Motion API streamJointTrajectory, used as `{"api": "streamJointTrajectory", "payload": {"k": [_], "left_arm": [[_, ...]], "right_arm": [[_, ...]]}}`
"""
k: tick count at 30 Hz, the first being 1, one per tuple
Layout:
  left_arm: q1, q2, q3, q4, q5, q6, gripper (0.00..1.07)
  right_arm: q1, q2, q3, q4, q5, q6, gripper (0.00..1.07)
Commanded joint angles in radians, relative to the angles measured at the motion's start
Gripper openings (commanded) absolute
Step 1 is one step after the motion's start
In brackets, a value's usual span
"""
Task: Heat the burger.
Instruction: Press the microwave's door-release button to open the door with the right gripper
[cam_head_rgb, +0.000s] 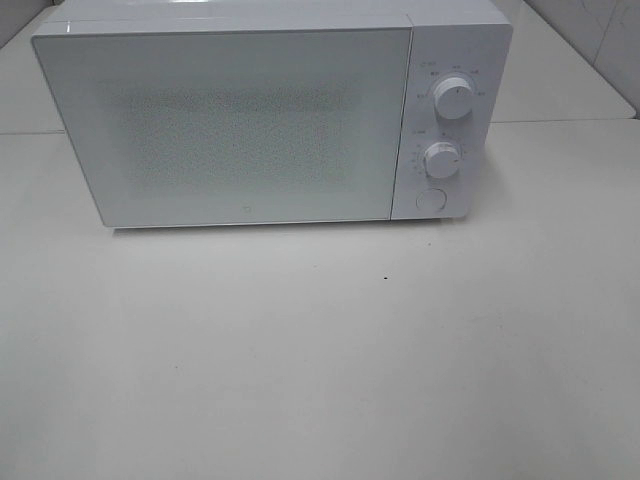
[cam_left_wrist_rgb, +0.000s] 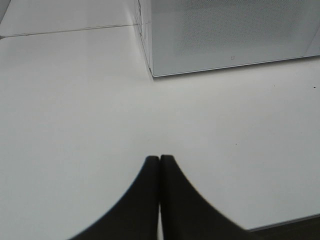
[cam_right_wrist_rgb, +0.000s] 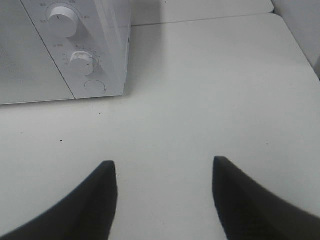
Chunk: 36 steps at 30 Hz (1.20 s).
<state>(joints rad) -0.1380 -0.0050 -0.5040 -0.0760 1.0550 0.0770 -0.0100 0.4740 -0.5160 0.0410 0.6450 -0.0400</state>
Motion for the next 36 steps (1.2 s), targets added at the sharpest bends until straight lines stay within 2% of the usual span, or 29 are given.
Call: {"api": "streamJointTrajectory", "payload": {"k": [1, 5, 11, 12, 14, 15, 16, 17, 18, 20, 21, 22, 32, 36], "left_arm": [[0.002, -0.009, 0.003, -0.003, -0.015, -0.008, 0.0], [0.002, -0.009, 0.003, -0.003, -0.015, -0.008, 0.0], [0.002, -0.009, 0.003, -0.003, -0.015, -0.008, 0.0], [0.002, -0.009, 0.003, -0.003, -0.015, -0.008, 0.0], [0.002, -0.009, 0.003, -0.003, -0.015, -0.008, 0.0], [0.002, -0.009, 0.003, -0.003, -0.015, -0.008, 0.0], [0.002, -0.009, 0.003, -0.003, -0.015, -0.008, 0.0], [0.002, -0.009, 0.003, -0.003, -0.015, -0.008, 0.0], [0.002, -0.009, 0.003, -0.003, -0.015, -0.008, 0.0], [0.002, -0.009, 0.003, -0.003, -0.015, -0.008, 0.0], [0.002, -0.009, 0.003, -0.003, -0.015, -0.008, 0.0], [0.002, -0.009, 0.003, -0.003, -0.015, -0.008, 0.0], [0.002, -0.009, 0.003, -0.003, -0.015, -0.008, 0.0], [0.002, -0.009, 0.003, -0.003, -0.015, -0.008, 0.0]], "right_arm": [[-0.003, 0.129, -0.007, 0.001, -0.107, -0.014, 0.53], [-0.003, 0.217, -0.007, 0.001, -0.16, -0.014, 0.51], [-0.003, 0.385, -0.007, 0.001, -0.293, -0.014, 0.4], [-0.003, 0.442, -0.007, 0.001, -0.352, -0.014, 0.35], [-0.003, 0.5, -0.007, 0.001, -0.422, -0.014, 0.32], [-0.003, 0.522, -0.007, 0.001, -0.458, -0.014, 0.25], [-0.003, 0.522, -0.007, 0.001, -0.458, -0.014, 0.25], [-0.003, 0.579, -0.007, 0.001, -0.53, -0.014, 0.18], [-0.003, 0.579, -0.007, 0.001, -0.53, -0.014, 0.18], [-0.003, 0.652, -0.007, 0.001, -0.624, -0.014, 0.09], [-0.003, 0.652, -0.007, 0.001, -0.624, -0.014, 0.09], [-0.002, 0.704, -0.007, 0.001, -0.696, -0.014, 0.01], [-0.002, 0.92, -0.008, -0.005, -0.968, -0.01, 0.0], [0.033, 1.025, -0.008, -0.008, -1.067, -0.01, 0.0]]}}
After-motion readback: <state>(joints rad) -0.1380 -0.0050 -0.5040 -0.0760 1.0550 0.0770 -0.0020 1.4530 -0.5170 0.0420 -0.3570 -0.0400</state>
